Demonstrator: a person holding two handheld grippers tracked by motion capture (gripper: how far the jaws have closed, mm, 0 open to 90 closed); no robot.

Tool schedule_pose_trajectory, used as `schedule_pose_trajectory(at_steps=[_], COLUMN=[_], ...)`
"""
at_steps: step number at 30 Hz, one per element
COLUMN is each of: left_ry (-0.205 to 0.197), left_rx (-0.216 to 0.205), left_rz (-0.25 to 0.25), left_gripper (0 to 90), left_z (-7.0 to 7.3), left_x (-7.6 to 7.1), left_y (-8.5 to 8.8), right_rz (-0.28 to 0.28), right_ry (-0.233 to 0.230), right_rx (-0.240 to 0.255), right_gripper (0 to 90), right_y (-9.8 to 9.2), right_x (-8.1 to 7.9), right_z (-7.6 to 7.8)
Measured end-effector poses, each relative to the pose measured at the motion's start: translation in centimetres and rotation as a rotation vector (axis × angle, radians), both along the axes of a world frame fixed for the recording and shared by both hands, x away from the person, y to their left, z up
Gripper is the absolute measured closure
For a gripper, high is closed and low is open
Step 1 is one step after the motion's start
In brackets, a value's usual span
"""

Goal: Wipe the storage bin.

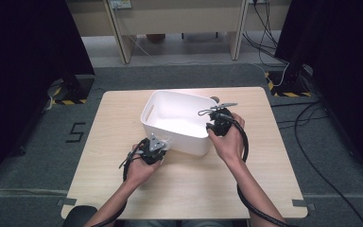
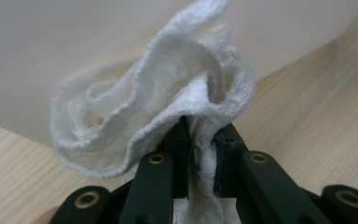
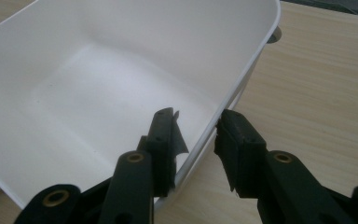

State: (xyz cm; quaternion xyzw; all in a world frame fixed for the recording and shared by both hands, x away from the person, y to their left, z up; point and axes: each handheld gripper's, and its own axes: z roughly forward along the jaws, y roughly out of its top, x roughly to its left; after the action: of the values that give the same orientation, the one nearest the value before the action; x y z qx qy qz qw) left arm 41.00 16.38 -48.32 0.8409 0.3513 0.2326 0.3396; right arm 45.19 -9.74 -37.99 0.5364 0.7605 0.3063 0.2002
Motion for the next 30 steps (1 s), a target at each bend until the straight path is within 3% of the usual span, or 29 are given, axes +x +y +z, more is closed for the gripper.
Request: schedule_pose_trajectory(at_steps=[14, 30], left_ry=[0.005, -0.014], left_rx=[-0.007, -0.052], left_rz=[-0.016, -0.025], left_gripper=[78.9, 78.9], left_z=[0.1, 1.3], left_x=[-0.2, -0.6], left_y=[-0.6, -1.2], right_rz=[0.0, -0.001], right_ry=[0.001, 0.0], right_rx=[0.002, 0.005], right_gripper=[66.7, 66.7], right_y=[0.0, -0.1], right_x=[0.0, 0.0], right_z=[0.0, 0.0])
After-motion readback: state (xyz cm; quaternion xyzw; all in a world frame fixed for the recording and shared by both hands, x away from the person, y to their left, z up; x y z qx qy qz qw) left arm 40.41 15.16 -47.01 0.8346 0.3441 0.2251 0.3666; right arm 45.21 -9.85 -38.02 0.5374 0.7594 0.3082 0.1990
